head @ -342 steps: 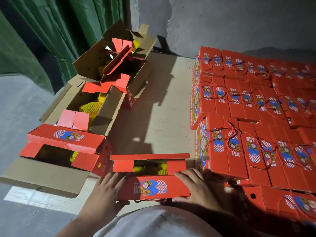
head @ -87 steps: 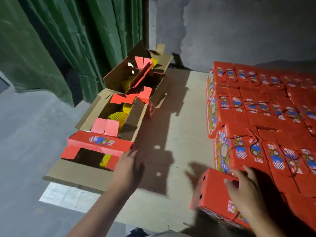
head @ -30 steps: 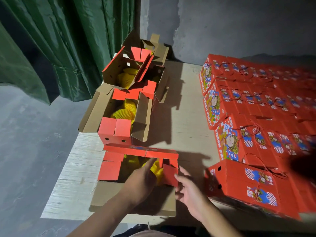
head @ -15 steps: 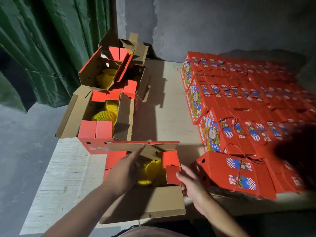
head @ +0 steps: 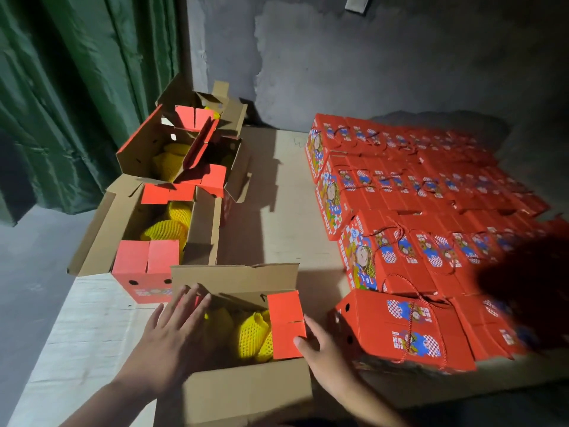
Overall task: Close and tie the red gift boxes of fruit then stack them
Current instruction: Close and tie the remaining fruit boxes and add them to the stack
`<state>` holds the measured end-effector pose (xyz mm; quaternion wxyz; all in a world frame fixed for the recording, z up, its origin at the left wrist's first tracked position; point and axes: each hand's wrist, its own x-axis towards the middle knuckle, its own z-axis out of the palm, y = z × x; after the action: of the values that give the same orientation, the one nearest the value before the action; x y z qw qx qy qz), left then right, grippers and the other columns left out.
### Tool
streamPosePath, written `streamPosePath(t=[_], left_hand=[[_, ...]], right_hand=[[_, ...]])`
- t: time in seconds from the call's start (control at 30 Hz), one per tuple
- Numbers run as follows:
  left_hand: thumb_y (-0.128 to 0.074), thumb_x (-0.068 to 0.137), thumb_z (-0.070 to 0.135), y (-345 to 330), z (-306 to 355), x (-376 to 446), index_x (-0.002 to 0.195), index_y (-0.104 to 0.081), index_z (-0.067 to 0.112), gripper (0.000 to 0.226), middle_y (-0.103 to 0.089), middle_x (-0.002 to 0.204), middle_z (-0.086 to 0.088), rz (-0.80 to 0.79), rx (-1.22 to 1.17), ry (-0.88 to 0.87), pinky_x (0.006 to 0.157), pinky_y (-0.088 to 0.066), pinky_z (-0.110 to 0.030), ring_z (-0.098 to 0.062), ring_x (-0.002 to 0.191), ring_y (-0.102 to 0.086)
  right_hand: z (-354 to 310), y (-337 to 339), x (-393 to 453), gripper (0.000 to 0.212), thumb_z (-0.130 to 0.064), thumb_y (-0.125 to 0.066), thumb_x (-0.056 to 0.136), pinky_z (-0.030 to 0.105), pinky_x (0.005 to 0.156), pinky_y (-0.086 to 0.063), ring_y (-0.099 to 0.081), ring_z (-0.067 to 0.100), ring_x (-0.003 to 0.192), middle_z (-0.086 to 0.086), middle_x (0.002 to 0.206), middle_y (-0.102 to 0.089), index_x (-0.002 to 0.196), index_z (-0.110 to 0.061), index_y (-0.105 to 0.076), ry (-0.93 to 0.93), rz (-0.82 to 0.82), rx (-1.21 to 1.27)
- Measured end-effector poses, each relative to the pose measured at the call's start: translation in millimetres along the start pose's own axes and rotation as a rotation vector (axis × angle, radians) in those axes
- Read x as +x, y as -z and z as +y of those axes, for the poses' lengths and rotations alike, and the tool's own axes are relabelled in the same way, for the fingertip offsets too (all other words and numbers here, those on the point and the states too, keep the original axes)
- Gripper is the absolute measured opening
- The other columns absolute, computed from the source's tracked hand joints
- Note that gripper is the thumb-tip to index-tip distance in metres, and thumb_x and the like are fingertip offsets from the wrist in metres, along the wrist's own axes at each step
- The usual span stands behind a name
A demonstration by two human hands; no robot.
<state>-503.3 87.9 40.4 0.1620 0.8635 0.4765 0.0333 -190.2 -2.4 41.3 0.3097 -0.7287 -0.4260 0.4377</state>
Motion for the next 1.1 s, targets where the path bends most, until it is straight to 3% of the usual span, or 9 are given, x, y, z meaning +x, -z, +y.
streamPosePath(t=[0.13,0.23,0.37,0.43,0.5,0.57,0.63,0.8,1.1], left_hand=[[-0.046,0.092,0.056,-3,0,-3,0.162,-0.006,0.031,0.084,0.011,0.170,0.004,0.034,-0.091,0.026,0.124,-0.022,-0.050,-0.022,0.156,0.014],[-0.037,0.096,0.058,-4,-3,-1,0.160,0.007,0.036,0.080,0.022,0.167,0.009,0.003,-0.087,0.064,0.127,-0.015,-0.049,-0.018,0.153,0.025],[-0.035,0.099,0.057,-6,-5,0,0.158,0.016,0.039,0.079,0.031,0.164,0.010,-0.024,-0.042,0.090,0.128,-0.010,-0.046,-0.017,0.151,0.032],[-0.030,0.099,0.060,-6,-5,-1,0.158,0.017,0.039,0.078,0.032,0.164,0.010,-0.032,-0.032,0.099,0.128,-0.008,-0.044,-0.016,0.150,0.033],[-0.024,0.100,0.060,-5,-4,-2,0.158,0.016,0.040,0.074,0.032,0.164,0.011,-0.032,-0.038,0.104,0.128,-0.003,-0.042,-0.015,0.149,0.035],[-0.023,0.103,0.055,-2,-3,-2,0.159,0.015,0.040,0.069,0.032,0.164,0.011,-0.031,-0.033,0.108,0.128,0.002,-0.040,-0.015,0.149,0.035],[-0.026,0.105,0.052,0,0,0,0.159,0.013,0.039,0.068,0.032,0.164,0.009,-0.048,-0.017,0.109,0.127,0.007,-0.038,-0.017,0.149,0.035],[-0.025,0.104,0.053,-4,0,5,0.160,0.008,0.040,0.066,0.030,0.164,0.005,-0.035,-0.008,0.104,0.118,0.019,-0.036,-0.023,0.150,0.033],[-0.021,0.103,0.055,-23,-11,5,0.157,0.012,0.047,0.064,0.028,0.165,0.014,0.004,0.019,0.093,0.125,0.004,-0.039,-0.015,0.150,0.032]], right_hand=[[7,-1,5,0.047,-0.004,-0.062,0.098,0.009,0.099,-0.041,-0.058,-0.011,0.118,-0.022,0.127,-0.067,0.141,-0.023,-0.058,0.005,-0.030,-0.005],[13,-2,10,0.046,-0.009,-0.067,0.097,-0.001,0.090,-0.036,-0.056,-0.016,0.116,-0.030,0.121,-0.065,0.136,-0.032,-0.060,0.002,-0.012,-0.039],[23,-6,19,0.050,-0.013,-0.072,0.094,-0.006,0.085,-0.033,-0.049,-0.024,0.108,-0.023,0.128,-0.061,0.138,-0.030,-0.059,-0.006,0.005,-0.118],[24,-3,21,0.053,-0.016,-0.076,0.091,-0.007,0.094,-0.027,-0.046,-0.011,0.120,-0.013,0.141,-0.056,0.140,-0.029,-0.060,0.031,0.025,-0.195],[31,6,28,0.060,-0.027,-0.080,0.087,0.016,0.121,-0.022,-0.032,0.003,0.146,-0.012,0.158,-0.040,0.142,-0.035,-0.057,0.177,0.002,-0.395],[41,15,38,0.067,-0.039,-0.080,0.085,0.039,0.127,-0.020,-0.014,0.005,0.156,-0.018,0.165,-0.026,0.146,-0.044,-0.051,0.292,-0.037,-0.582],[44,15,39,0.065,-0.042,-0.080,0.085,0.040,0.128,-0.016,-0.011,0.005,0.156,-0.020,0.165,-0.024,0.142,-0.050,-0.052,0.244,-0.041,-0.560],[45,10,35,0.056,-0.035,-0.079,0.088,0.046,0.126,-0.024,-0.031,0.011,0.151,-0.013,0.158,-0.042,0.130,-0.059,-0.051,0.114,-0.069,-0.311],[26,12,25,0.056,-0.036,-0.073,0.093,0.042,0.126,-0.023,-0.029,0.008,0.151,-0.014,0.160,-0.039,0.143,-0.044,-0.049,0.108,-0.133,-0.298]])
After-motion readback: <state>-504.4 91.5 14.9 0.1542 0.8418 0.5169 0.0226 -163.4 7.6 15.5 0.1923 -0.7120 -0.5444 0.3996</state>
